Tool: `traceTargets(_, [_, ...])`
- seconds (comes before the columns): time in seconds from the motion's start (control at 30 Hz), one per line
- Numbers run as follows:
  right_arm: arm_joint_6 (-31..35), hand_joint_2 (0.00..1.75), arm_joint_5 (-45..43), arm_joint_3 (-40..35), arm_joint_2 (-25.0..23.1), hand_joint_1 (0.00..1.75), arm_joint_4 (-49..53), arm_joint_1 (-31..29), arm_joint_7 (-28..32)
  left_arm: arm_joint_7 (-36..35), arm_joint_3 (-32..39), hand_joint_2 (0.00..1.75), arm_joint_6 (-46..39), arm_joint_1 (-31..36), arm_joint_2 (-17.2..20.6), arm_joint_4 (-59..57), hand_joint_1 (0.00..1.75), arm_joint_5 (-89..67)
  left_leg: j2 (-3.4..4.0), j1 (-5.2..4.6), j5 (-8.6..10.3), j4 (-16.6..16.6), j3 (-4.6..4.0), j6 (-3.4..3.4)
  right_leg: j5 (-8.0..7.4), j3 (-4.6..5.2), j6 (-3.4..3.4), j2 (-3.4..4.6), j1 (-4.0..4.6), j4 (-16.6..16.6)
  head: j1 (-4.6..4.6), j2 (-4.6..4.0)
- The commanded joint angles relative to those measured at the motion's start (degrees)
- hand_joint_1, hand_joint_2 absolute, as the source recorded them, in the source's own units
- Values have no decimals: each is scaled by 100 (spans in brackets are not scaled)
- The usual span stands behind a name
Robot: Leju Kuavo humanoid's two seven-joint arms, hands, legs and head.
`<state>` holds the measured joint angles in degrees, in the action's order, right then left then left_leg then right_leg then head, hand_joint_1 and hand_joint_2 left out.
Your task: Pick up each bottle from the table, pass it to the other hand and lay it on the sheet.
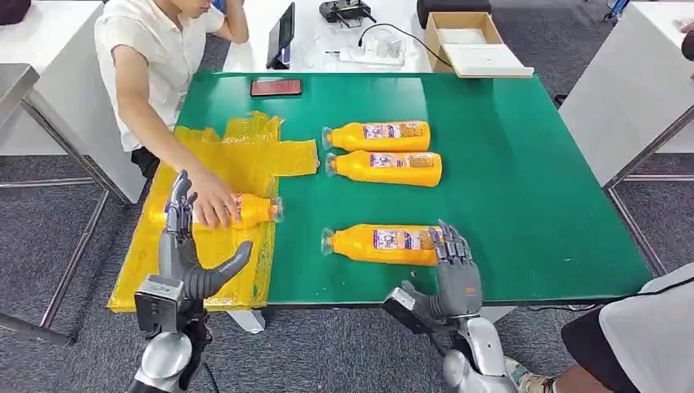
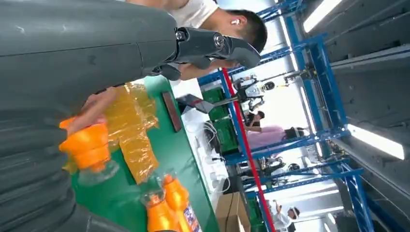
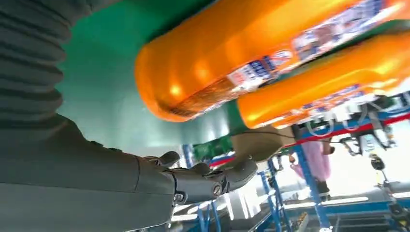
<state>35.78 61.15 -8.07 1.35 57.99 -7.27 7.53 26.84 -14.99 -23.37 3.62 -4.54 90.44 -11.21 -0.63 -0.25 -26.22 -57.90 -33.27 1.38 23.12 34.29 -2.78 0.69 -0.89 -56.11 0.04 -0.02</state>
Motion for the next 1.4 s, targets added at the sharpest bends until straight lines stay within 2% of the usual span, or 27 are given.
traceTargets(0.03, [-212, 175, 87, 236, 151, 0, -1283, -939, -251, -30, -58, 175, 106, 201, -163, -500, 0, 16, 7, 0, 0, 3, 11, -4, -1, -10, 5, 0, 1, 4, 0, 2])
traceTargets(0.2, [-313, 175, 12, 240, 136, 0, -1512, -1101, -222, -27, -85, 175, 122, 240, -164, -556, 0, 28, 4, 0, 0, 3, 11, -6, -2, -10, 5, -2, 0, 5, -2, 2])
traceTargets(0.37, [-519, 175, 29, 211, 113, 0, -2234, -1558, -353, -19, -149, 175, 230, 358, -182, -640, 0, 162, 5, 0, 0, 0, 8, -5, -3, -6, 4, 0, 0, 3, -2, 2])
traceTargets(0.5, [-529, 175, 28, 208, 109, 0, -2244, -1579, -353, -19, -152, 175, 230, 368, -186, -641, 0, 162, 6, 2, -2, 0, 16, -8, 0, -15, 8, -4, 3, 3, -2, 2])
traceTargets(0.77, [-1593, 175, 21, 20, 125, 0, -3202, -2108, -507, -80, -274, 175, 503, 557, -195, -877, 0, 383, 5, 2, -2, 3, 20, -9, 0, -20, 9, -5, 3, 5, -2, 2])
traceTargets(1.13, [-1899, 175, 140, -237, 53, 0, -3398, -2264, -379, -85, -344, 175, 640, 668, -219, -969, 0, 487, 6, 4, 2, 3, 46, -7, -4, -43, 7, -6, 6, 8, -2, 2])
traceTargets(1.17, [-1924, 175, 148, -265, 52, 7, -3411, -2276, -333, -82, -355, 175, 657, 678, -219, -978, 0, 497, 7, 8, 4, 2, 48, -14, -5, -47, 15, -13, 10, 10, 0, 2])
traceTargets(1.2, [-1926, 175, 139, -298, 49, 150, -3430, -2286, -246, -77, -369, 175, 680, 693, -211, -990, 0, 515, 6, 8, 6, 5, 51, -15, -6, -51, 16, -16, 10, 11, -2, 2])
traceTargets(1.23, [-2041, 175, 146, -347, 49, 175, -3479, -2311, -196, -73, -378, 175, 697, 702, -205, -996, 0, 528, 7, 4, 3, 0, 51, -8, -5, -46, 7, -8, 6, 6, 0, 2])
traceTargets(1.4, [-2319, 175, 112, -461, 73, 175, -3588, -2321, -81, -60, -427, 175, 753, 766, -195, -1048, 0, 562, 5, 5, 9, 5, 52, -7, -9, -50, 8, -14, 6, 9, -2, 0])
